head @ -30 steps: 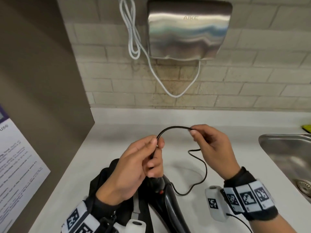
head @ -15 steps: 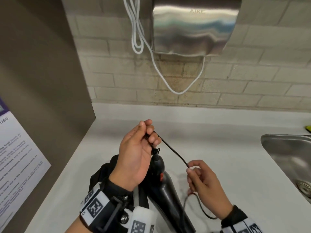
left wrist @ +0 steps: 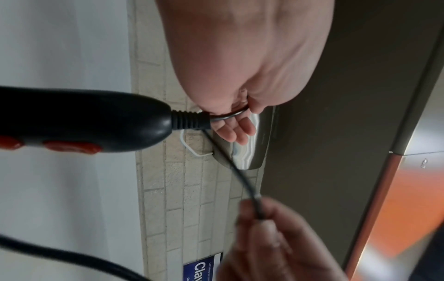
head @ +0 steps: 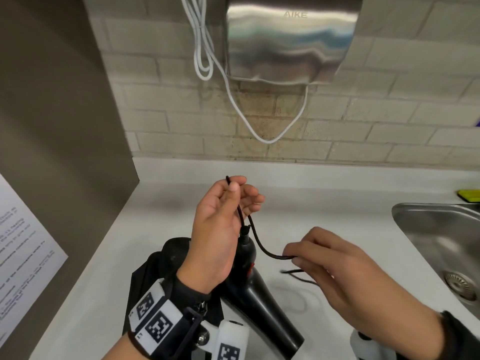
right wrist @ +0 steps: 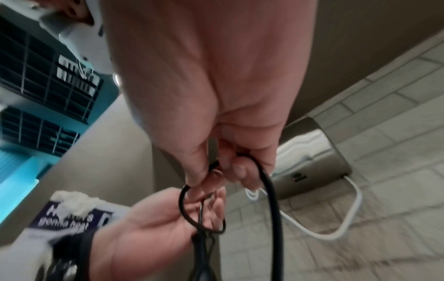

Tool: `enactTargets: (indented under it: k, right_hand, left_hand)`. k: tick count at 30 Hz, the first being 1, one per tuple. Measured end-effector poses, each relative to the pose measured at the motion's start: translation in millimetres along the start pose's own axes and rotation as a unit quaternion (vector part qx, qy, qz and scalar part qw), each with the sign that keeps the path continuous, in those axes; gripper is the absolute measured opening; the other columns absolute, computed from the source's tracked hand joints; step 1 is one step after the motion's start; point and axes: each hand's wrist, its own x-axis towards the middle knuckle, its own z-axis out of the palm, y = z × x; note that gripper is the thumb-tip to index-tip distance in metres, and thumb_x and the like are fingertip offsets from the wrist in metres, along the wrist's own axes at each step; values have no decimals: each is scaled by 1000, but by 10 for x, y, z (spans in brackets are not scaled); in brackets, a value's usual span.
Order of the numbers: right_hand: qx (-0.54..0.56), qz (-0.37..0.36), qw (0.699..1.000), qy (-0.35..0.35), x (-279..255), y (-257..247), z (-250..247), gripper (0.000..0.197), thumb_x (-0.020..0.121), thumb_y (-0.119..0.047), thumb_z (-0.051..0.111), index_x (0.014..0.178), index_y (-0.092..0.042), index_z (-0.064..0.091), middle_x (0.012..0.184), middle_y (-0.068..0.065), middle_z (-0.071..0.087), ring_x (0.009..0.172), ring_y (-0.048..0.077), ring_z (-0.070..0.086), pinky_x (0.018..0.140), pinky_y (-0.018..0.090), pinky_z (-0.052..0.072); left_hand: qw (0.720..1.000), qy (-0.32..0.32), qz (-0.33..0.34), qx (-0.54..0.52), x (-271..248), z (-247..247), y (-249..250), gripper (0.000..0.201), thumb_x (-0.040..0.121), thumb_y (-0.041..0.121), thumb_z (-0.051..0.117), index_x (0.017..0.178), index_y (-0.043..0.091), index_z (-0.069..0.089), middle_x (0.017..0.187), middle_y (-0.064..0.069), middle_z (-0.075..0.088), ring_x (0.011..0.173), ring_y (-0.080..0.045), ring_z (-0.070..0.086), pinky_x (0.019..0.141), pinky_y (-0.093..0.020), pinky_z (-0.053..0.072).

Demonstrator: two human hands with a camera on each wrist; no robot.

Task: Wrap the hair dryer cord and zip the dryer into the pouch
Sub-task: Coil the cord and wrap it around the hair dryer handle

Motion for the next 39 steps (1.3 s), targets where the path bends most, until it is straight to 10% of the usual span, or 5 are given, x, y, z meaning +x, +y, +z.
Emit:
enactTargets:
  k: [8,19,29,34,39]
  right_hand:
    - [92,-70,993,25,326,-206,-334,20,97,-26,53,109,-31,69,83,-10,58,76,-1,55,70,4,37]
    - [208,46,959,186,714,-74,-15,14,95,-14,60,96,-18,73,76,-14,66,67,4,58,63,12,42]
    - [525,303,776,177,514,26,637,9,94,-13,62,91,-5,63,74,7,54,40,9,35,37,20,30]
    - [312,279,889,183,112,76,863,10,87,-23,71,97,-26,66,79,-6,63,48,6,49,47,15,40]
    - [-10,102,984,146,-104,-12,685,20,93,-41,51,103,-33,66,84,-18,63,66,-1,56,57,19,48]
  left_hand:
    - [993,-81,9,82,-135,57,12,21,97,18,48,106,5,63,84,-6,72,81,-16,69,77,-24,53]
    - [988,-119,22,98,-268,27,7,28,99,26,42,85,13,62,58,0,53,54,-15,46,60,-23,43]
    - [999,-22,-19,-22,-213,-25,26,36,101,26,46,110,-2,67,51,4,33,44,-9,30,54,-22,37]
    - [999,37,3,-7,-185,-72,51,44,97,28,47,100,-14,61,57,-5,41,47,-12,39,61,-25,45]
    - [998,44,6,54,-172,-69,33,32,96,28,48,85,6,68,67,-13,56,56,-10,56,77,-31,44]
